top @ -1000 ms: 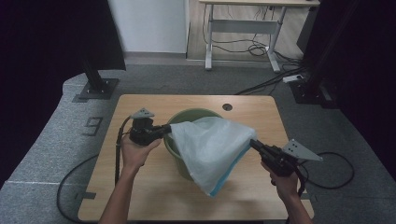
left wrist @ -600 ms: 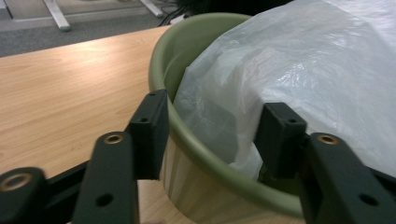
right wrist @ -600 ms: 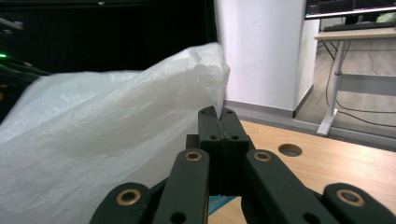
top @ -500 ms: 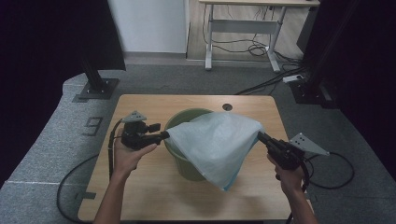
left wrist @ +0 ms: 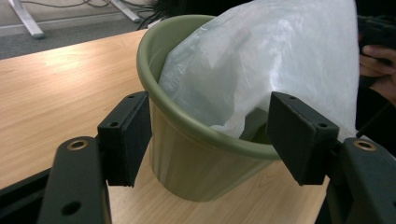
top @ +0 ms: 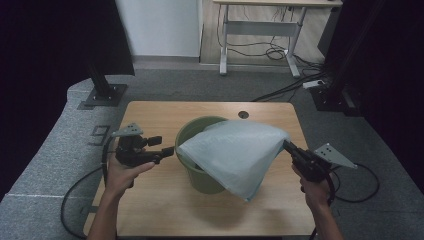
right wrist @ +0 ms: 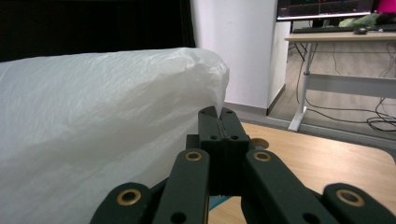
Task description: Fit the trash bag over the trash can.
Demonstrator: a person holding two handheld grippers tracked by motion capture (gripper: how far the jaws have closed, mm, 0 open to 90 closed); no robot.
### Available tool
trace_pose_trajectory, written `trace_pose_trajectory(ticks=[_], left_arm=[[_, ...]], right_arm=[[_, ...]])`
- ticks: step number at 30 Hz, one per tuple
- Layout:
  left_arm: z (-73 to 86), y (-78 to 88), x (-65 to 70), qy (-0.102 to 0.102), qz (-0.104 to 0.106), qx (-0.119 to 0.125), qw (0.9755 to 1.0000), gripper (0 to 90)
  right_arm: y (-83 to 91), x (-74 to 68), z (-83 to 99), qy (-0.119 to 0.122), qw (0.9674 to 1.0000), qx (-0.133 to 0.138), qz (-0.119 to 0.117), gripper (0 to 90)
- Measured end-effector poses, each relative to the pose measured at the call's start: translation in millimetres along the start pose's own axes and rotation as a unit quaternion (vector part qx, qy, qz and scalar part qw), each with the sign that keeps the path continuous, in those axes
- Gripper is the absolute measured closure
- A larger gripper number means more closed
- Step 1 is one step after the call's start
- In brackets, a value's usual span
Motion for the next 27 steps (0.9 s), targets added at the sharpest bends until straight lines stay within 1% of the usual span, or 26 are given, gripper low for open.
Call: trace_pose_trajectory(ticks=[3,6,7,8,9,10,11,12,13,16,19,22,25,26,27], left_arm=[[2.4,2.6,-1.0,0.003,0.001,0.005,1.0,31.3],[1.5,-0.3,2.2,0.001,0.002,0.004,1.0,31.1],[0.1,-2.4,4.8,0.0,0.003,0.004,1.0,31.3],[-1.4,-5.1,8.2,-0.004,0.002,0.002,1.0,31.6],[-3.4,-8.0,12.3,-0.007,0.0,0.0,1.0,31.6],[-5.5,-11.2,17.0,-0.01,-0.002,-0.002,0.9999,31.8],[-7.8,-14.3,22.3,-0.016,-0.004,-0.005,0.9999,31.9],[-10.2,-17.3,27.7,-0.023,-0.005,-0.007,0.9997,32.0],[-12.4,-20.1,33.0,-0.03,-0.005,-0.009,0.9995,32.0],[-17.7,-28.0,44.4,-0.044,-0.008,-0.015,0.9989,32.1],[-20.2,-34.8,49.8,-0.046,-0.01,-0.021,0.9987,32.3],[-21.2,-39.0,55.5,-0.05,-0.007,-0.017,0.9986,32.4],[-21.1,-41.9,62.9,-0.058,-0.006,-0.014,0.9982,32.4],[-21.3,-42.2,65.3,-0.061,-0.01,-0.012,0.998,32.4],[-21.9,-41.1,68.1,-0.068,-0.025,-0.005,0.9973,32.4]], right_arm=[[-0.5,1.7,2.7,-0.005,1.0,-0.001,0.0,88.7],[-1.4,-2.3,3.5,-0.001,1.0,-0.004,-0.005,88.7],[-1.5,-5.0,3.0,0.002,1.0,-0.004,-0.007,88.7],[-1.4,-12.5,1.2,0.011,0.9999,-0.004,-0.012,88.7],[-1.4,-12.5,1.2,0.011,0.9999,-0.004,-0.012,88.7],[-1.7,-17.1,0.1,0.017,0.9997,-0.003,-0.017,88.6],[-2.0,-22.2,-0.8,0.021,0.9995,-0.004,-0.022,88.6],[-3.3,-32.4,-2.5,0.035,0.9989,-0.005,-0.029,88.7],[-3.3,-32.4,-2.5,0.035,0.9989,-0.005,-0.029,88.7],[-5.0,-44.4,-5.0,0.044,0.9981,-0.005,-0.042,88.6],[-7.8,-51.4,-6.2,0.048,0.9976,-0.006,-0.051,88.6],[-12.3,-56.8,-6.4,0.049,0.9972,-0.01,-0.056,88.6],[-14.5,-59.1,-6.4,0.05,0.997,-0.011,-0.058,88.6],[-16.4,-61.0,-6.3,0.05,0.9969,-0.013,-0.058,88.6],[-16.4,-61.0,-6.3,0.05,0.9969,-0.013,-0.058,88.6]])
Point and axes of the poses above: each handheld gripper's, and its own axes: y roughly backward along the jaws, z roughly out of its underside, x roughly to its right, the point moved 7 cm from there along -y, roughly forward along the jaws, and after that the axes turned 14 degrees about -x, right-handed, at the moved point
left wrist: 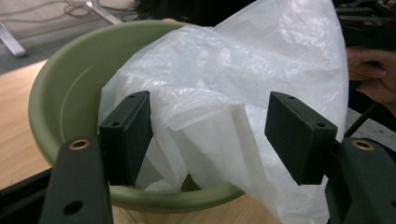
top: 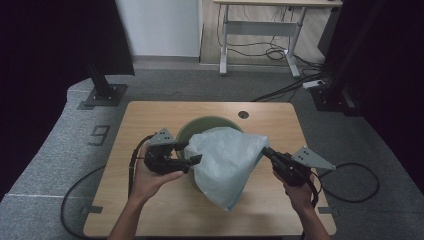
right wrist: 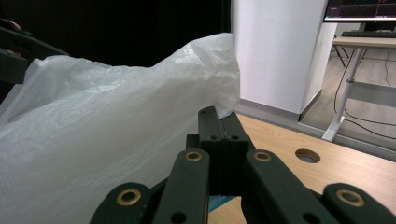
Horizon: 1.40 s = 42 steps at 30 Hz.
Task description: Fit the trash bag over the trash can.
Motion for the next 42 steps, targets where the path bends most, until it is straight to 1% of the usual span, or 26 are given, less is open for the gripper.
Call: trace_pose_trajectory(ticks=[2,3,4,5,6,8,11,14,16,17,18,19,21,22,23,24,25,26,28,29,30,32,34,38,39,42], left_arm=[[-1.7,5.5,2.0,-0.007,-0.016,0.012,0.9998,33.1],[-2.3,7.7,2.3,-0.007,-0.016,0.015,0.9997,33.3],[-3.1,11.1,2.1,-0.005,-0.019,0.022,0.9996,33.4],[-4.1,15.4,1.3,-0.002,-0.027,0.033,0.9991,34.1],[-4.6,17.6,0.9,0.0,-0.031,0.036,0.9989,35.3],[-5.8,22.3,1.5,0.003,-0.033,0.045,0.9984,35.5],[-6.9,23.3,4.5,-0.002,-0.029,0.044,0.9986,35.7],[-8.4,16.2,10.8,-0.011,-0.021,0.03,0.9993,35.3],[-9.3,9.6,15.5,-0.014,-0.011,0.021,0.9996,34.5],[-9.8,6.8,18.0,-0.016,-0.006,0.018,0.9997,34.0],[-9.8,6.8,18.0,-0.016,-0.006,0.018,0.9997,33.6],[-11.0,1.2,24.1,-0.021,-0.003,0.014,0.9997,33.6],[-11.3,-1.2,26.9,-0.024,-0.001,0.01,0.9997,32.1],[-12.9,-9.2,35.6,-0.032,0.004,-0.001,0.9995,31.1],[-12.9,-9.2,35.6,-0.032,0.004,-0.001,0.9995,30.9],[-14.3,-15.9,41.5,-0.038,0.008,-0.01,0.9992,30.3],[-14.3,-15.9,41.5,-0.038,0.008,-0.01,0.9992,29.8],[-15.6,-24.9,47.6,-0.042,0.015,-0.023,0.9987,28.4],[-16.2,-31.9,51.3,-0.045,0.021,-0.033,0.9982,26.8],[-16.2,-31.9,51.3,-0.045,0.021,-0.033,0.9982,26.0],[-16.4,-37.5,53.9,-0.047,0.027,-0.041,0.9977,26.0],[-16.6,-41.6,55.4,-0.048,0.033,-0.047,0.9972,24.8],[-17.0,-44.8,55.5,-0.048,0.034,-0.051,0.997,24.3],[-17.5,-50.0,55.2,-0.048,0.039,-0.059,0.9963,27.2],[-17.3,-50.8,55.1,-0.049,0.041,-0.062,0.996,29.3],[-16.4,-52.2,55.3,-0.053,0.046,-0.065,0.9954,39.9]], right_arm=[[-1.4,-0.3,0.2,0.0,1.0,-0.003,0.003,88.6],[-1.6,0.6,0.5,-0.002,1.0,-0.004,0.004,88.6],[-1.5,1.5,0.7,-0.003,1.0,-0.005,0.005,88.6],[-1.5,2.8,1.0,-0.004,1.0,-0.006,0.006,88.6],[-1.2,4.2,1.4,-0.007,0.9999,-0.006,0.006,88.6],[-0.9,5.8,2.0,-0.01,0.9999,-0.007,0.006,88.6],[-1.3,6.0,2.4,-0.011,0.9999,-0.007,0.006,88.6],[-2.0,4.3,1.6,-0.01,0.9999,-0.007,0.005,88.6],[-2.0,2.8,0.5,-0.009,0.9999,-0.006,0.004,88.6],[-1.8,2.0,0.1,-0.008,0.9999,-0.007,0.004,88.6],[-1.8,2.0,0.1,-0.008,0.9999,-0.007,0.004,88.6],[-1.5,0.9,-0.7,-0.006,0.9999,-0.007,0.004,88.6],[-1.3,0.7,-0.9,-0.007,0.9999,-0.007,0.004,88.6],[-1.3,0.1,-0.9,-0.008,0.9999,-0.006,0.002,88.6],[-1.4,-0.2,-0.8,-0.008,0.9999,-0.006,0.001,88.6],[-1.5,-0.8,-0.8,-0.009,0.9999,-0.006,0.0,88.6],[-1.5,-0.8,-0.8,-0.009,0.9999,-0.006,0.0,88.6],[-1.2,-2.8,-1.1,-0.01,0.9999,-0.004,-0.004,88.6],[-0.9,-5.3,-1.3,-0.009,0.9999,-0.003,-0.007,88.6],[-0.9,-5.3,-1.3,-0.009,0.9999,-0.003,-0.007,88.6],[-0.8,-6.8,-1.6,-0.008,0.9999,-0.003,-0.009,88.6],[-1.0,-10.7,-2.5,-0.005,0.9999,-0.003,-0.014,88.6],[-1.7,-12.9,-3.4,-0.004,0.9998,-0.002,-0.018,88.6],[-3.8,-17.7,-4.8,-0.004,0.9997,-0.002,-0.026,88.6],[-4.4,-18.7,-5.0,-0.003,0.9996,-0.002,-0.027,88.6],[-5.7,-21.9,-5.4,-0.001,0.9995,-0.002,-0.031,88.6]])
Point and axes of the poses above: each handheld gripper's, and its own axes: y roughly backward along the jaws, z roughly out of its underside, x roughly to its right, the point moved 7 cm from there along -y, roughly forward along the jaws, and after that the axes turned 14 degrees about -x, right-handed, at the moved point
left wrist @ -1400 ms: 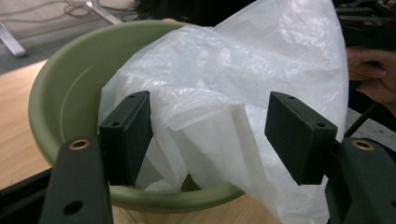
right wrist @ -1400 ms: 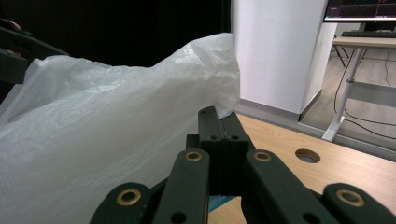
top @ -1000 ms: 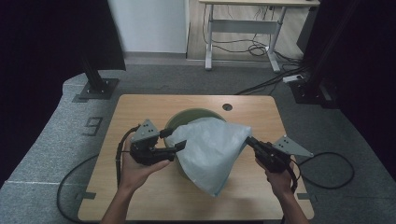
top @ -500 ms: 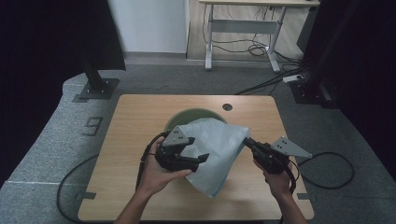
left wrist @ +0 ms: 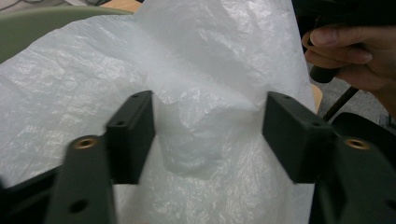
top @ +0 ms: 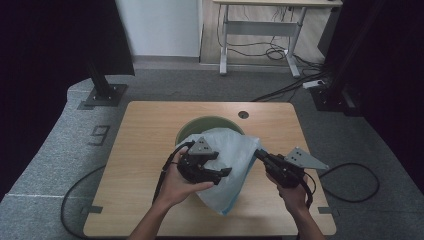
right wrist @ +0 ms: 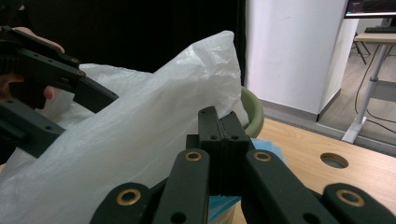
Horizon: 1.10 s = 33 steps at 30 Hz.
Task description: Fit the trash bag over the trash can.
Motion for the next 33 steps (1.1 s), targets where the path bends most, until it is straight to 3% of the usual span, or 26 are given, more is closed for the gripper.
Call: trace_pose_trajectory(ticks=[4,9,19,27,33], left_arm=[[1.0,-1.5,3.1,-0.013,0.013,-0.004,0.9998,54.9],[0.8,-3.0,4.6,-0.02,0.021,-0.007,0.9995,66.4],[3.1,-3.8,1.4,-0.012,0.05,-0.007,0.9986,89.0],[1.7,10.1,-5.3,-0.004,0.043,0.026,0.9987,90.0],[-6.0,20.3,-15.4,0.01,0.023,0.058,0.998,90.0]], right_arm=[[0.8,-3.4,-0.7,0.003,1.0,-0.001,-0.003,88.6],[3.2,-6.4,-2.8,0.006,1.0,0.001,-0.006,88.6],[5.3,-2.7,-0.9,-0.001,1.0,0.003,-0.007,88.6],[7.5,3.2,0.9,-0.009,0.9999,0.004,-0.003,88.2],[6.4,6.0,1.3,-0.015,0.9998,0.006,-0.006,72.5]])
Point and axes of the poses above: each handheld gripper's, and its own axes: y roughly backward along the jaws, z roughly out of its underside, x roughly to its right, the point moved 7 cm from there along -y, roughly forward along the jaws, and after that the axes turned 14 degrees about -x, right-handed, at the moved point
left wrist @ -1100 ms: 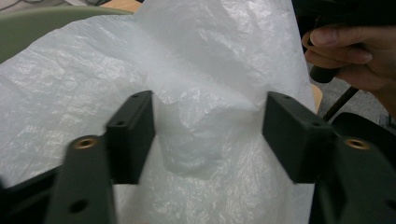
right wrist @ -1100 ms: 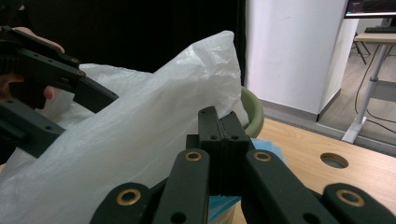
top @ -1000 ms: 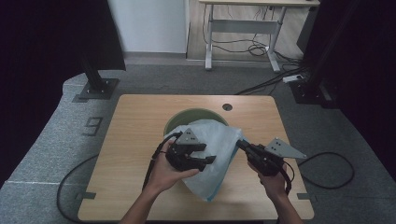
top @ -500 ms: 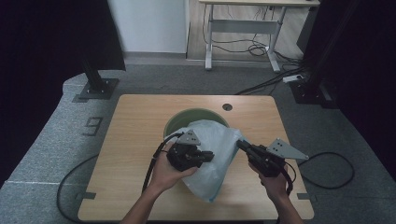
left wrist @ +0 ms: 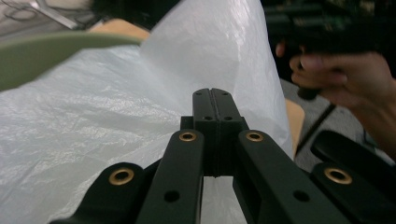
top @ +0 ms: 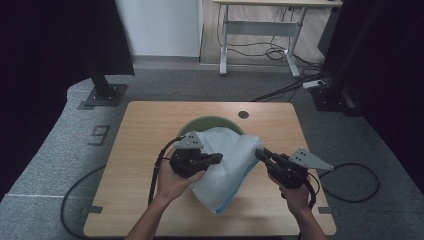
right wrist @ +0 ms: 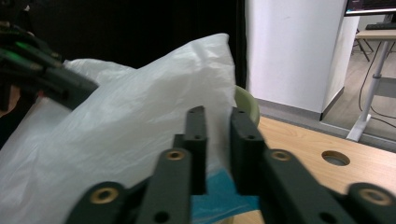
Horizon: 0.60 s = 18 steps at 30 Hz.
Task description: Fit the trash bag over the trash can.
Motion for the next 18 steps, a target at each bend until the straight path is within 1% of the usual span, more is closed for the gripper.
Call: trace_pose_trajectory(ticks=[2,4,7,9,13,16,18], left_arm=[[-2.9,1.9,-3.5,0.002,-0.01,0.006,0.9999,90.0],[-5.1,3.6,-8.2,0.007,-0.019,0.013,0.9997,90.0],[-7.6,5.2,-16.5,0.02,-0.028,0.025,0.9991,90.0],[-8.8,6.1,-21.3,0.027,-0.034,0.03,0.9986,90.0],[-8.3,7.3,-29.5,0.037,-0.042,0.032,0.9979,90.0],[-7.6,8.9,-35.5,0.047,-0.043,0.037,0.9973,90.0],[-7.1,10.0,-38.6,0.053,-0.042,0.039,0.9969,90.0]], right_arm=[[0.5,1.4,0.0,-0.003,1.0,0.003,0.009,64.1],[1.7,1.5,1.0,-0.003,0.9999,0.004,0.012,59.1],[2.9,0.8,5.2,0.0,0.9999,-0.001,0.016,53.0],[4.2,1.3,8.6,-0.002,0.9998,-0.005,0.02,50.2],[9.7,-0.2,16.5,-0.003,0.9998,-0.009,0.02,46.3],[14.0,-0.5,23.7,-0.006,0.9995,-0.011,0.029,42.1],[14.9,-2.0,29.0,-0.007,0.9995,-0.014,0.028,40.7]])
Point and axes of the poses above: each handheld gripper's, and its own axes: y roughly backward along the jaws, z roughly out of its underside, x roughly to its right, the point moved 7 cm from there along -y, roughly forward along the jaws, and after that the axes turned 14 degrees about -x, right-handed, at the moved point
